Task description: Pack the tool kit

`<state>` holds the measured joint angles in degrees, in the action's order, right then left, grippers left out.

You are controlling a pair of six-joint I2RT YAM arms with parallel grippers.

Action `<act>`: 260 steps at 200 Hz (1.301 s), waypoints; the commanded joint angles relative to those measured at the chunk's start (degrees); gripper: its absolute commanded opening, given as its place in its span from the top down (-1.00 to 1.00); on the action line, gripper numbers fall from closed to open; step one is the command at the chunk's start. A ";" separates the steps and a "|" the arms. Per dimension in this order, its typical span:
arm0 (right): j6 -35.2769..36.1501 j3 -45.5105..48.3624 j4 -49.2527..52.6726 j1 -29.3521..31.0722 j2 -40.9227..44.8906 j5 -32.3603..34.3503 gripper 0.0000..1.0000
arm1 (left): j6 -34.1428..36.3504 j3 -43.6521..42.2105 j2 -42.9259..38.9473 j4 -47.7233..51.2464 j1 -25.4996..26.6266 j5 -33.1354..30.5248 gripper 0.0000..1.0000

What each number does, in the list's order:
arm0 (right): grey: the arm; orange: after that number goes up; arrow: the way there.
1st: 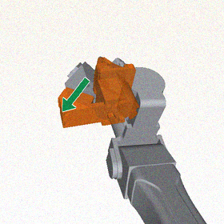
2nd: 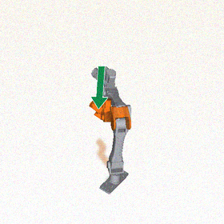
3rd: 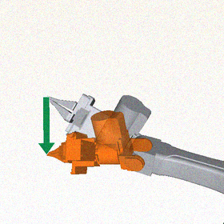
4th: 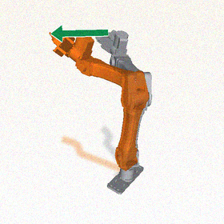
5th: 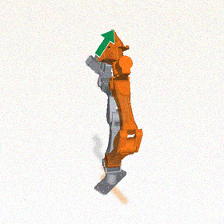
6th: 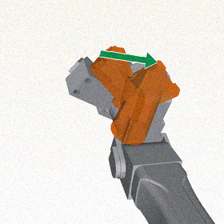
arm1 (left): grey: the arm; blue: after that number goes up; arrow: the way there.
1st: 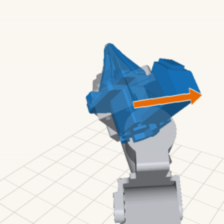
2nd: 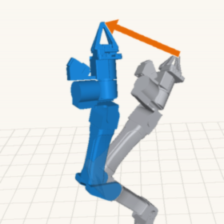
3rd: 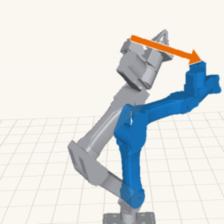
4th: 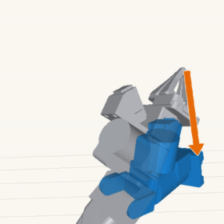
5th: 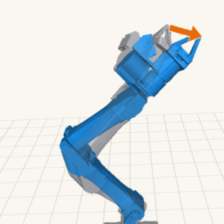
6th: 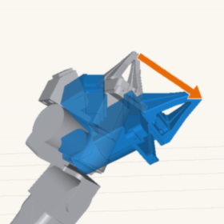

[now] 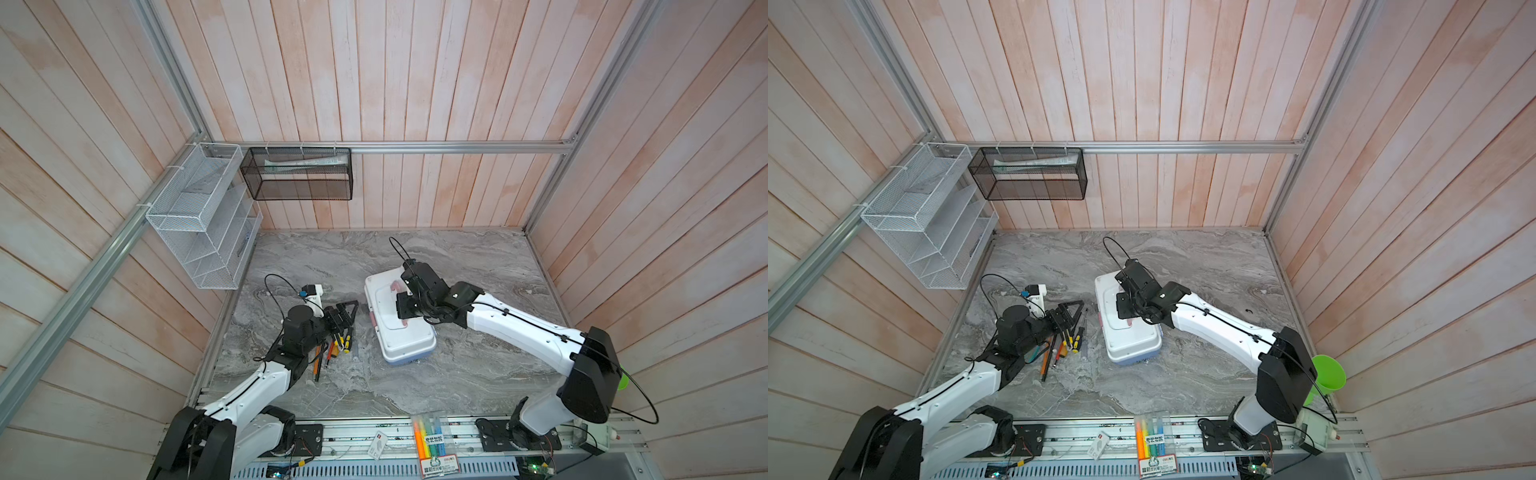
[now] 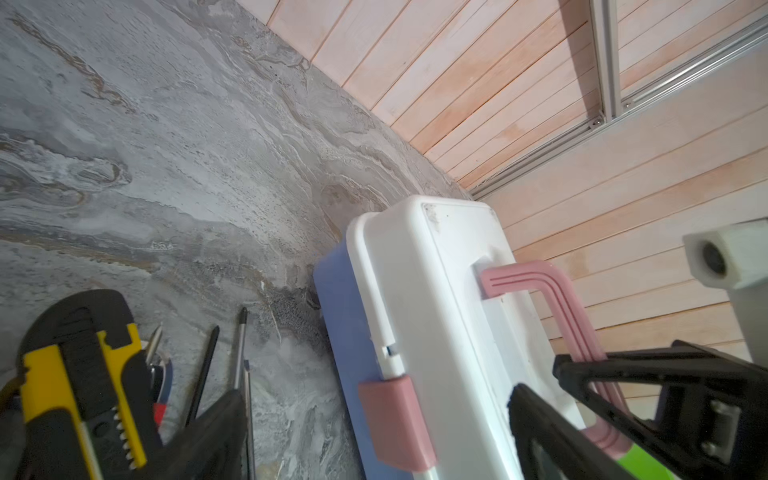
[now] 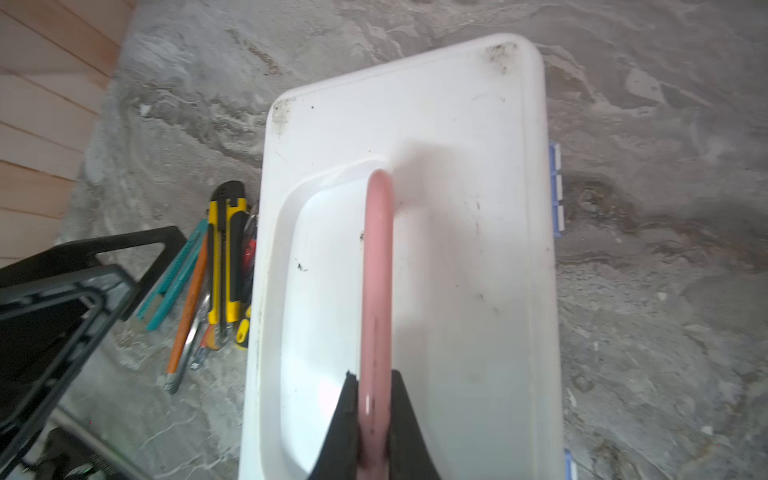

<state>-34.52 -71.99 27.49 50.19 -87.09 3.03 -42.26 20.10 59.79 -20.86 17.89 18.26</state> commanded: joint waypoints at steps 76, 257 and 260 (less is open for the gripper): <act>-18.98 32.16 -50.09 -16.54 14.05 -32.95 1.00 | 3.55 7.01 -5.78 12.03 4.23 5.95 -1.00; -0.10 36.18 -24.48 -28.66 24.88 -22.93 1.00 | -5.26 35.47 19.39 27.36 23.60 -6.09 -1.00; -0.06 36.16 -24.49 -28.66 24.99 -22.82 1.00 | -5.21 36.03 19.63 28.11 23.78 -6.30 -1.00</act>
<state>-38.76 -33.28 1.72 21.50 -63.02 -22.09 -46.22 51.20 77.60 2.24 40.25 12.95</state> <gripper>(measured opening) 0.086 0.998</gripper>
